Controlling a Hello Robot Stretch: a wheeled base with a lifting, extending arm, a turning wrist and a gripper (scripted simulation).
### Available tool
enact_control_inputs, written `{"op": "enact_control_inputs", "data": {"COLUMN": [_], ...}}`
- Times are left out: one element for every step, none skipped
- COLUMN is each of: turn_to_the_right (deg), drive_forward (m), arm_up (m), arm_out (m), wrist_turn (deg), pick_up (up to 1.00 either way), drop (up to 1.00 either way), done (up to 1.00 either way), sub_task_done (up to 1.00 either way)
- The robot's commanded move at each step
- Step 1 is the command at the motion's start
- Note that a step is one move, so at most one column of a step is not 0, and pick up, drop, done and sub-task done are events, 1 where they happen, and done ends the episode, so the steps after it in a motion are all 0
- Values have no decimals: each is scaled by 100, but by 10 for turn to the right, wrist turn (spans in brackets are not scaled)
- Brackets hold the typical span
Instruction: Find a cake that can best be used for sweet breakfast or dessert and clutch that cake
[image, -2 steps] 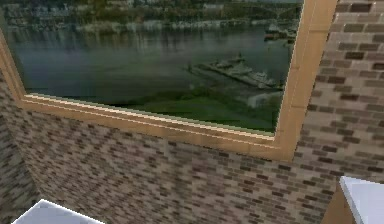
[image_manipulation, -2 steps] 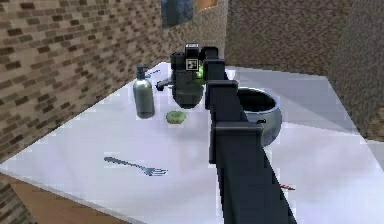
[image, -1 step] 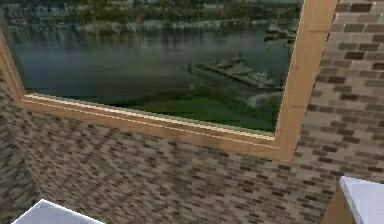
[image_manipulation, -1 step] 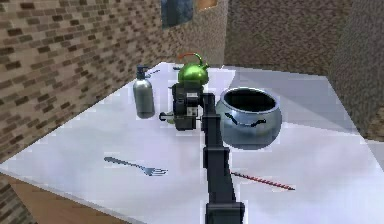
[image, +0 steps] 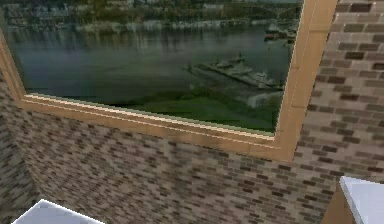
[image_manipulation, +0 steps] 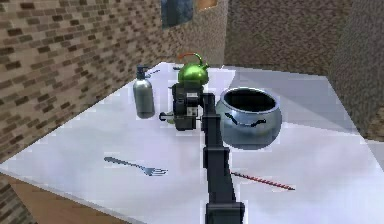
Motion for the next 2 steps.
{"op": "enact_control_inputs", "data": {"turn_to_the_right": [0, 0], "drive_forward": [0, 0], "arm_up": [10, 0], "arm_out": [0, 0], "wrist_turn": [0, 0], "pick_up": [0, 0], "drop": [0, 0], "done": [0, 100], "sub_task_done": [0, 0]}}
